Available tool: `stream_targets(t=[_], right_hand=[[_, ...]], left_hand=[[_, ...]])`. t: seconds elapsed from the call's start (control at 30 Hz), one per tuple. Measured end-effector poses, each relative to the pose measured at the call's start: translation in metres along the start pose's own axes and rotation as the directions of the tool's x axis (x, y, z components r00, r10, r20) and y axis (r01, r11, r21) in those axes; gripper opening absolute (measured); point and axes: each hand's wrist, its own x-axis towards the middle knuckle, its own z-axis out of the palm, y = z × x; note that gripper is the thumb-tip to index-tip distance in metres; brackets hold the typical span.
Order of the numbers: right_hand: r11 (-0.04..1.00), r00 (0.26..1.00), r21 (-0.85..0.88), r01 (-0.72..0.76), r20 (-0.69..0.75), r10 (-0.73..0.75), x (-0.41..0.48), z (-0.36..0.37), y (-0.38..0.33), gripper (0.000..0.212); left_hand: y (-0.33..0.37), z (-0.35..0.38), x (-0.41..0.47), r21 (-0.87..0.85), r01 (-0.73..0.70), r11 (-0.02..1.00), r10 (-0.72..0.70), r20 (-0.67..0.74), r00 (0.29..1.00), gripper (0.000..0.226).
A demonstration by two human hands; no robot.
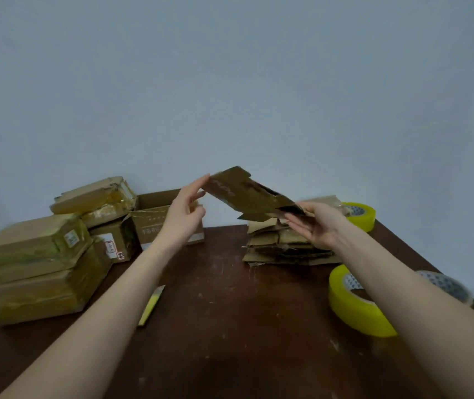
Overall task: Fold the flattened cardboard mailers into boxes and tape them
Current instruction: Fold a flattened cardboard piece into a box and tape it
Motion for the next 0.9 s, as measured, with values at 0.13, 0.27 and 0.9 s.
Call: stream_targets(t=[0.13, 0.27, 0.9], right_hand=[[0.990, 0.984, -0.121, -0.071, 0.152, 0.090, -0.034, 0.011, 0.000, 0.048], [0.985, 0.919, -0.165, -0.044, 0.379, 0.105, -0.067, 0.020, 0.001, 0.075], [0.441, 0.737, -0.597, 0.670, 0.463, -0.493, -0.060, 0.004, 0.130, 0.065]], left_hand=[[0.003, -0.031, -0.027, 0.197, -0.056, 0.979, 0.079, -0.109, 0.991, 0.047], [0.018, -0.040, -0.053, 0.018, 0.068, 0.998, -0.066, -0.131, 0.989, 0.019], [-0.022, 0.025, -0.123, -0.166, 0.165, 0.972, -0.193, -0.164, 0.967, 0.106]])
